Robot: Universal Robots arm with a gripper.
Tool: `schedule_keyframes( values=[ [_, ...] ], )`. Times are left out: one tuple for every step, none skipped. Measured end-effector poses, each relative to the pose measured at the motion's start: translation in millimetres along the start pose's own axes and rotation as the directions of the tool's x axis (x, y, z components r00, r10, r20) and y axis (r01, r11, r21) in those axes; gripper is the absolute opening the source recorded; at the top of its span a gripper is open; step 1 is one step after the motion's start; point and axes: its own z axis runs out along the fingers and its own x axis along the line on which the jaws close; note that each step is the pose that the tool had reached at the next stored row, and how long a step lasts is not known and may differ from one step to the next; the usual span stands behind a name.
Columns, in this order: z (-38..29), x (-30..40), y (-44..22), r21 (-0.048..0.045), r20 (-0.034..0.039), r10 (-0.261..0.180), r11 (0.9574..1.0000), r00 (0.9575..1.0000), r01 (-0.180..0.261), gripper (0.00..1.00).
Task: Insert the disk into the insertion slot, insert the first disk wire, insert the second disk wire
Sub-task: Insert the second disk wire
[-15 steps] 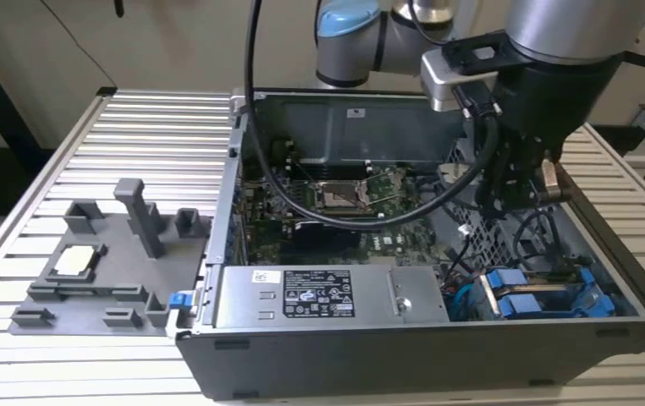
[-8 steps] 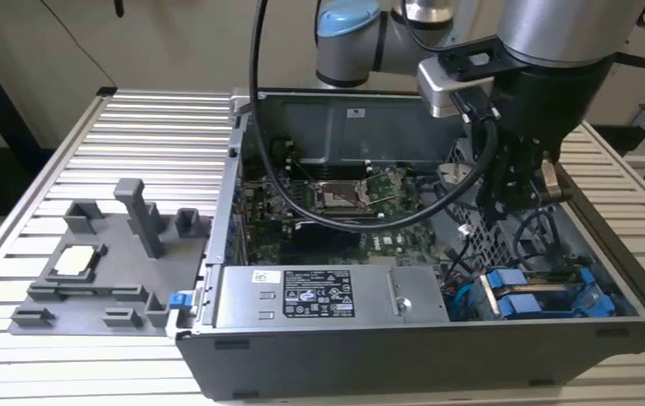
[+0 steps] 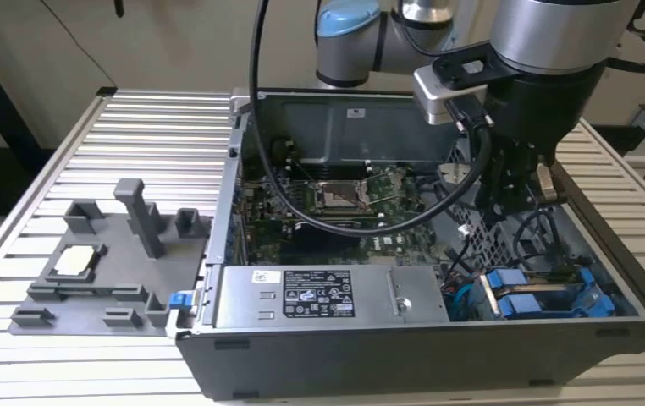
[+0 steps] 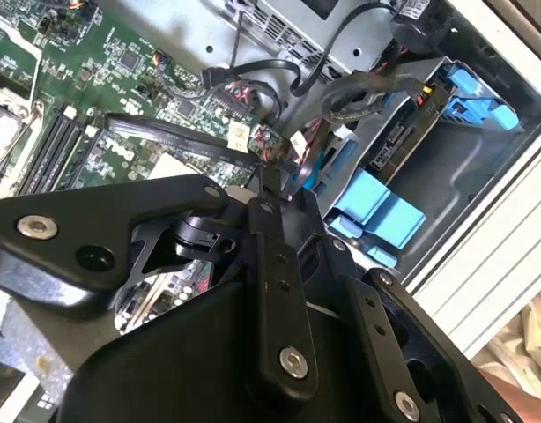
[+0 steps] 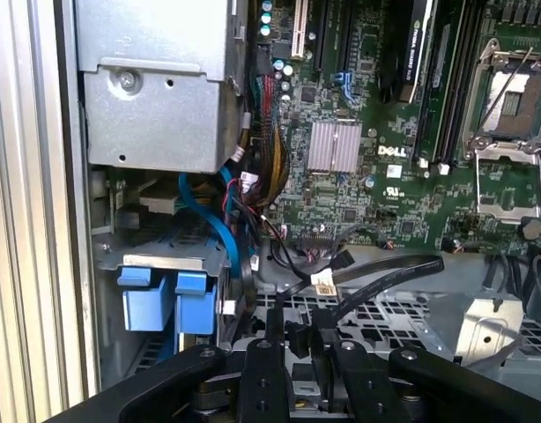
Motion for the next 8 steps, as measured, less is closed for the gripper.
schedule_keyframes(
  values=[
    [0.0, 0.0, 0.0, 0.0001, 0.0000, 0.000, 1.0000, 1.0000, 0.000, 0.27],
    [0.1, 0.0, 0.0, 0.0001, 0.0000, 0.000, 1.0000, 1.0000, 0.000, 0.27],
    [0.1, 0.0, 0.0, 0.0001, 0.0001, 0.000, 1.0000, 1.0000, 0.000, 0.27],
    [0.1, 0.0, 0.1, 0.0001, 0.0001, 0.000, 1.0000, 1.0000, 0.000, 0.27],
    [0.2, 0.0, 0.1, 0.0001, 0.0002, 0.000, 1.0000, 1.0000, 0.000, 0.27],
    [0.2, 0.0, 0.1, 0.0001, 0.0002, 0.000, 1.0000, 1.0000, 0.000, 0.27],
    [0.2, 0.0, 0.1, 0.0001, 0.0001, 0.000, 1.0000, 1.0000, 0.000, 0.27],
    [0.2, 0.0, 0.1, 0.0001, 0.0002, 0.000, 1.0000, 1.0000, 0.000, 0.27]
  ],
)
